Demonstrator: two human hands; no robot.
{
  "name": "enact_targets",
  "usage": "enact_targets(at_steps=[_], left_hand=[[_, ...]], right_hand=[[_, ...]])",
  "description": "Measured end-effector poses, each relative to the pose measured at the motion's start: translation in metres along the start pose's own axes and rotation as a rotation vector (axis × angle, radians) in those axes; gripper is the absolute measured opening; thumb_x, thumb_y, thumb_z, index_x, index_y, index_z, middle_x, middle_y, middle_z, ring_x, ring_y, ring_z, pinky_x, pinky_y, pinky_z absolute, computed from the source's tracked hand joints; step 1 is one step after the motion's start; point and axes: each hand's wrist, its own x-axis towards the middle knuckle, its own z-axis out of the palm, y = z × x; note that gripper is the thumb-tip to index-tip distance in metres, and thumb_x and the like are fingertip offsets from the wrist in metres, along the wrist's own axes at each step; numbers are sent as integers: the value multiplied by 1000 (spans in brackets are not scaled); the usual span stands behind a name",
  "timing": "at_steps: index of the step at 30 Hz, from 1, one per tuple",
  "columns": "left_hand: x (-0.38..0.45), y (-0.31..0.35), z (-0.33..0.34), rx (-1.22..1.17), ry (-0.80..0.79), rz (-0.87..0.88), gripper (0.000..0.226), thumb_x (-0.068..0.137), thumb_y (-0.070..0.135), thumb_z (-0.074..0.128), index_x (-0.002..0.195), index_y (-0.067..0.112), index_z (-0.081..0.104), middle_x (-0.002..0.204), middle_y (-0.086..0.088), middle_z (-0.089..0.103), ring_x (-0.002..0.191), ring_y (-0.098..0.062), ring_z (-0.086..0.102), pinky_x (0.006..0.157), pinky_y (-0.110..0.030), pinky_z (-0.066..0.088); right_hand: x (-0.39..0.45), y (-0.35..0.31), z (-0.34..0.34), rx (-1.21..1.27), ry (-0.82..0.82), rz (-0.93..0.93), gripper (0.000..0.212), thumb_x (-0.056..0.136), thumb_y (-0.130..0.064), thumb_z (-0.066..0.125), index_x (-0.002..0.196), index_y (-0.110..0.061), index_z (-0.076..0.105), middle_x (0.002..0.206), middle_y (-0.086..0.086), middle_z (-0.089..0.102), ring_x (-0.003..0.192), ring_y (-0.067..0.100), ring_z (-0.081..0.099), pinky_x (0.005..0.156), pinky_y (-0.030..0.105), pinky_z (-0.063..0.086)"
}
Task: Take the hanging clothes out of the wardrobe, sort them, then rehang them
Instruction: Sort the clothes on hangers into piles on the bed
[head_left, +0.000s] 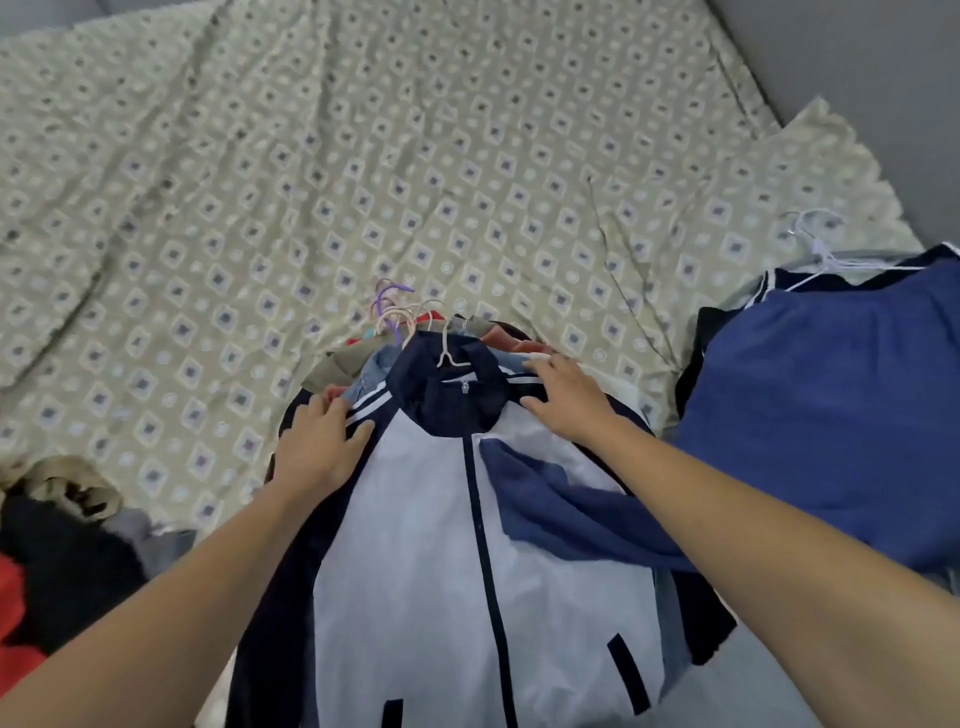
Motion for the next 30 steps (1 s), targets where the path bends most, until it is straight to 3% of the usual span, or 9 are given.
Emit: enact_targets(at_steps=[7,12,15,17,19,21,23,26,30], left_hand=[[9,0,6,27,51,5,36,104,51,47,108,16,56,125,-3,58,104,-36,51,87,-51,47],[-14,1,-2,-166,121,91,25,106,42,48,95,20,56,99,5,60,86,-29,54,68,-48,50],[-40,10,-22,-242,197,89,31,106,48,46,85,26,52,79,11,58,79,-20,54,56,-37,42],[-59,18,-38,-255,225,74,35,106,48,50,78,27,43,74,12,54,76,-17,52,55,-35,35],[-79,25,-59,-278,253,56,35,105,48,52,76,30,43,71,12,54,72,-16,52,55,-33,32],[-99,28,-81,-298,264,64,23,105,50,52,90,34,59,73,14,59,74,-16,55,57,-33,35],[-119,28,-105,-296,282,70,21,104,54,50,92,41,61,75,16,62,75,-15,59,58,-33,37],[-153,30,-144,-303,346,77,39,104,54,51,69,39,41,61,11,53,63,-8,52,54,-32,30],[-202,24,-196,-270,418,152,47,104,59,47,73,24,43,57,4,52,58,-11,52,53,-35,36]], right_hand=[[20,-4,5,-109,10,-27,32,97,-48,65,109,-22,49,129,5,53,123,30,48,99,47,45],[14,-8,2,-125,-7,-59,41,96,-55,63,125,-26,55,139,-3,55,131,26,48,103,48,42],[3,-10,-10,-14,-9,-102,49,94,-64,55,140,-49,51,147,-21,52,142,12,45,109,48,41],[-15,-20,-30,139,-28,-142,49,96,-57,59,144,-56,48,147,-23,53,139,8,48,107,41,47],[-37,-33,-55,217,-11,-144,39,101,-46,63,140,-48,57,148,-24,55,130,7,57,98,34,51],[-59,-49,-79,250,58,-138,29,102,-44,64,129,-37,67,134,-32,62,117,2,63,88,29,51],[-81,-65,-97,257,123,-108,4,101,-43,65,103,-42,69,94,-45,63,88,-11,62,70,15,42],[-117,-100,-126,240,270,-111,42,100,-45,65,68,-37,40,62,-16,52,58,4,47,55,24,29],[-179,-139,-169,212,393,-136,49,99,-50,63,69,-20,39,62,-3,49,60,19,47,55,37,32]])
